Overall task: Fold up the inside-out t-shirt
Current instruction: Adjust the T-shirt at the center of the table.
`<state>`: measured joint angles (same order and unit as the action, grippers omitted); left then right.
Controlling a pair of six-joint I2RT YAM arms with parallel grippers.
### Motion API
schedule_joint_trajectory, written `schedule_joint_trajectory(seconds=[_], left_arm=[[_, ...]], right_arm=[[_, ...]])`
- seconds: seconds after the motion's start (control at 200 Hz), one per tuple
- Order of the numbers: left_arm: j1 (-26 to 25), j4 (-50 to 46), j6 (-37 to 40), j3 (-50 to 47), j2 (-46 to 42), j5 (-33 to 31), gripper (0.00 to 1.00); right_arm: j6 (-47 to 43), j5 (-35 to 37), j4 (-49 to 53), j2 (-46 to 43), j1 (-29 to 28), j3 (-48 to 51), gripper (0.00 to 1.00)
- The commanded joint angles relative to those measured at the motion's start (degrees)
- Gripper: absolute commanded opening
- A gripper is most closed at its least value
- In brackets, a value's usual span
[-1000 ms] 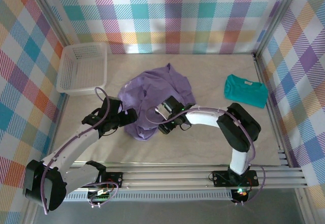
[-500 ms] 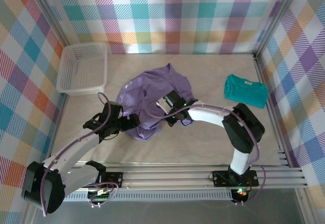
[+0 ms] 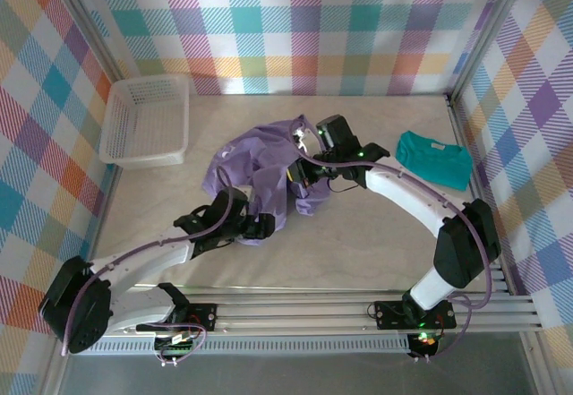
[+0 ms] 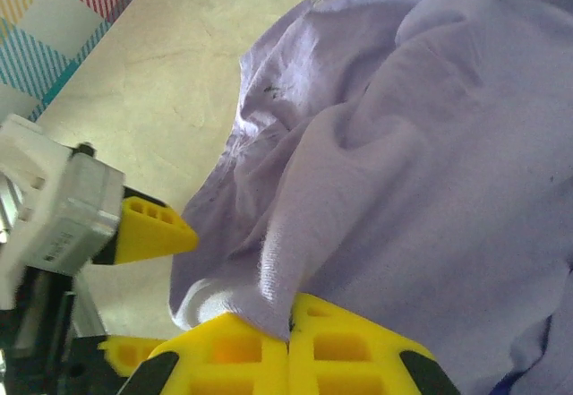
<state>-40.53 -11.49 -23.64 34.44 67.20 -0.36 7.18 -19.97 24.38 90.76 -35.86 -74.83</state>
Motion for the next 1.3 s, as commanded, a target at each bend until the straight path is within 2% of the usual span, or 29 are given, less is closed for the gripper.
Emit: schedule_joint_trajectory(seconds=[0.0, 0.135, 0.255, 0.375, 0.47, 0.57, 0.8, 0.995, 1.08, 1.295], left_arm=[[-0.90, 3.83, 2.61, 1.97, 3.98, -2.34, 0.73], [-0.84, 3.17, 3.23, 3.32, 5.35, -3.65, 0.30], [-0.70, -1.17, 4.79, 6.59, -3.41, -3.29, 0.00], [-0.48, -5.88, 6.02, 10.65, -13.54, -5.85, 0.00], [0.16, -10.39, 8.40, 14.59, -16.60, -10.10, 0.00], [1.33, -14.52, 10.74, 18.63, -16.23, -13.99, 0.00], [2.04, -18.57, 12.41, 24.74, -14.15, -16.13, 0.00], [2.99, -23.78, 12.28, 31.57, -11.52, -27.05, 0.00], [3.11, -23.52, 13.06, 33.68, -11.04, -26.11, 0.00], [3.10, -20.35, 14.85, 32.75, -10.42, -15.59, 0.00]], right_arm=[[2.92, -3.63, 1.37, -0.67, 1.08, -1.29, 0.00], [2.43, -1.57, 3.86, -1.86, 2.81, -2.17, 0.00], [-1.88, 5.47, 7.77, -6.42, 3.64, -3.35, 0.00], [-6.23, 9.23, 7.69, -12.58, 3.71, -2.80, 0.00], [-9.17, 12.82, 7.87, -15.84, 3.86, -3.18, 0.00], [-11.51, 16.41, 8.61, -17.48, 4.03, -4.10, 0.00], [-14.62, 21.83, 9.94, -19.07, 4.22, -5.38, 0.00], [-14.55, 23.62, 11.01, -18.82, 4.21, -9.05, 0.00], [-15.16, 24.77, 10.83, -19.41, 4.27, -10.66, 0.00], [-14.97, 24.81, 10.63, -18.59, 4.39, -10.92, 0.00]])
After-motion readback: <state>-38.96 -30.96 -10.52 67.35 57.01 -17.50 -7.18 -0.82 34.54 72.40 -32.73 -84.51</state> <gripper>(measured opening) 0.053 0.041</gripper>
